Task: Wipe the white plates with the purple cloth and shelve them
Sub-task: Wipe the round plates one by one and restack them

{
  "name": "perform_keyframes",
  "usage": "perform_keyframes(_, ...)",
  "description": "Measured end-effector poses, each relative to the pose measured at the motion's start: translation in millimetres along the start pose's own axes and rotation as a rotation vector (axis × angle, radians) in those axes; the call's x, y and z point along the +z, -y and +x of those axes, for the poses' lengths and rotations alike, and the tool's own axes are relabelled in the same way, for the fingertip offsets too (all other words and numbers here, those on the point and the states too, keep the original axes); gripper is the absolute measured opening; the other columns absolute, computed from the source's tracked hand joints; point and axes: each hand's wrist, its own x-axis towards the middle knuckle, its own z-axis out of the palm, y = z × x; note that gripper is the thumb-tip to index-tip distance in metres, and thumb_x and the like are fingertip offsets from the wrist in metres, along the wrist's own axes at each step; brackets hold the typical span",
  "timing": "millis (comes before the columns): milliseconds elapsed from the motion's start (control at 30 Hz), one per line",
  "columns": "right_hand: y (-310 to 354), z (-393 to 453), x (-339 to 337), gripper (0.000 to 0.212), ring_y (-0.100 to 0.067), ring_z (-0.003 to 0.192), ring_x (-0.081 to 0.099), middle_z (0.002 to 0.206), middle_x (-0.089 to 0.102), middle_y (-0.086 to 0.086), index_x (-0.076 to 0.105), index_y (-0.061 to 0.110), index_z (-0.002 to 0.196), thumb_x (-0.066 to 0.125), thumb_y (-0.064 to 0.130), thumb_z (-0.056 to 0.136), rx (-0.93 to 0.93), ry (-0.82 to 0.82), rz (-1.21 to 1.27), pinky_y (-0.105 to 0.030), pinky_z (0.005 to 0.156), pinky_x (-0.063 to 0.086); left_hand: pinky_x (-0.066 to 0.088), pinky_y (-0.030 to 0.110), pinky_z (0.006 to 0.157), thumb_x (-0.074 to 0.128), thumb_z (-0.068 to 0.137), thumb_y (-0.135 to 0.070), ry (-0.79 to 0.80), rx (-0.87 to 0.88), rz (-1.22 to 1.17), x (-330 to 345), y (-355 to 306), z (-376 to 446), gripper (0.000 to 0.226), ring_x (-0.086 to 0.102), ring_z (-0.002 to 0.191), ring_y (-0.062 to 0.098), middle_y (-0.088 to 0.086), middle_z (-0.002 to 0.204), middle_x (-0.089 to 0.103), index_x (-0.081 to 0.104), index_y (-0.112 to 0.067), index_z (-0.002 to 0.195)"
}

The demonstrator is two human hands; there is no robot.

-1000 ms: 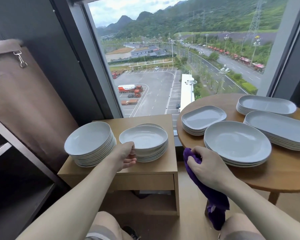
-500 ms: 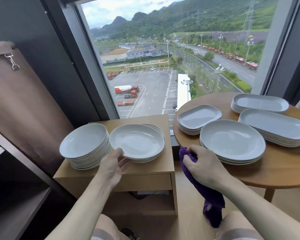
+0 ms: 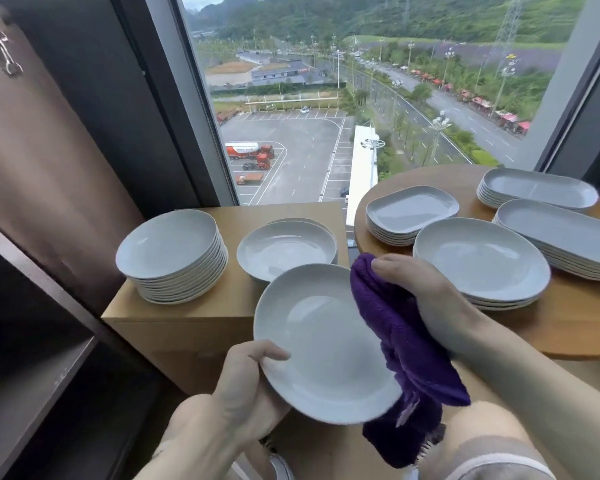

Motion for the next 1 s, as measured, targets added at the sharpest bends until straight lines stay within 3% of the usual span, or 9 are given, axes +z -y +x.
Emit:
perform_keyframes(100,-14,0,6,0.061,-0.029,0.063,0.055,0.074,0.057,-0.014,0.058,-0.002,0.102,0.068,0.04,0.059,0.04,0.075,-0.113,-0.039,0.062,0.045,0.051,0.051,0.098,0.044,0.1,-0.021,-0.012,-0.006,0.022,6,4,-2,0.043,0.07,0.113,0.044,0.024,0.125,0.071,0.074,0.001,0.123)
perform_keyframes(233,-39,4,12,0.05,-0.014,0.089,0.067,0.102,0.072,0.002,0.066,0.021,0.115,0.065,0.048,0.073,-0.037,-0.005,-0.3,-0.044,0.082,0.051,0.052,0.049,0.096,0.039,0.107,-0.043,-0.01,0.043,0.024,5,4,2,0.053,0.073,0.109,0.036,0.02,0.123,0.074,0.082,-0.011,0.108)
perform_keyframes(333,-61,-4,22,0.08,0.01,0.139,0.033,0.153,0.033,0.031,0.03,0.041,0.156,0.057,0.062,0.084,-0.202,0.092,-0.66,-0.022,0.114,0.029,0.05,0.05,0.104,0.037,0.104,-0.058,0.008,0.031,0.018,0,3,10,0.064,0.068,0.121,0.037,0.02,0.132,0.069,0.074,-0.011,0.126)
perform_keyframes(400,-75,-7,30,0.088,0.006,0.147,0.012,0.159,0.012,0.027,0.005,0.044,0.161,0.043,0.068,0.086,-0.288,0.131,-0.983,-0.017,0.118,0.012,0.057,0.049,0.099,0.036,0.101,-0.066,0.028,0.007,0.01,-3,2,13,0.071,0.067,0.123,0.036,0.02,0.134,0.068,0.072,-0.012,0.13)
perform_keyframes(467,-82,-6,36,0.084,-0.002,0.147,0.009,0.16,0.009,0.02,0.001,0.043,0.161,0.031,0.069,0.087,-0.32,0.066,-1.139,-0.018,0.119,0.008,0.061,0.045,0.094,0.034,0.098,-0.071,0.04,0.006,-0.001,-4,2,16,0.076,0.067,0.124,0.033,0.019,0.136,0.067,0.073,-0.014,0.129)
perform_keyframes(633,-89,-1,48,0.082,0.002,0.15,0.004,0.165,0.004,0.019,0.005,0.034,0.164,0.037,0.05,0.09,-0.293,-0.072,-0.98,-0.007,0.117,-0.001,0.056,0.039,0.103,0.023,0.095,-0.076,0.051,0.014,0.077,-3,8,20,0.084,0.067,0.125,0.025,0.013,0.135,0.069,0.066,-0.017,0.137)
perform_keyframes(733,-95,-3,58,0.084,0.005,0.152,-0.002,0.169,-0.001,0.016,0.006,0.033,0.164,0.045,0.034,0.09,-0.323,-0.076,-0.87,-0.018,0.125,0.006,0.047,0.04,0.11,0.024,0.097,-0.075,0.04,0.024,0.176,-2,16,23,0.077,0.068,0.123,0.021,0.008,0.13,0.073,0.069,-0.023,0.134)
perform_keyframes(867,-92,-15,76,0.081,-0.004,0.155,0.012,0.168,0.014,0.011,0.019,0.025,0.164,0.05,0.022,0.089,-0.492,0.009,-0.831,-0.024,0.124,0.017,0.059,0.036,0.097,0.034,0.097,-0.074,0.033,0.029,0.114,-2,16,22,0.075,0.072,0.115,0.022,0.01,0.122,0.075,0.079,-0.016,0.116)
perform_keyframes(1000,-81,-24,85,0.075,-0.005,0.15,0.029,0.162,0.031,0.014,0.035,0.021,0.159,0.055,0.011,0.088,-0.556,0.181,-0.745,-0.02,0.12,0.025,0.062,0.039,0.087,0.04,0.096,-0.075,0.06,0.002,0.008,-12,3,23,0.082,0.072,0.112,0.031,0.019,0.12,0.073,0.072,-0.004,0.122)
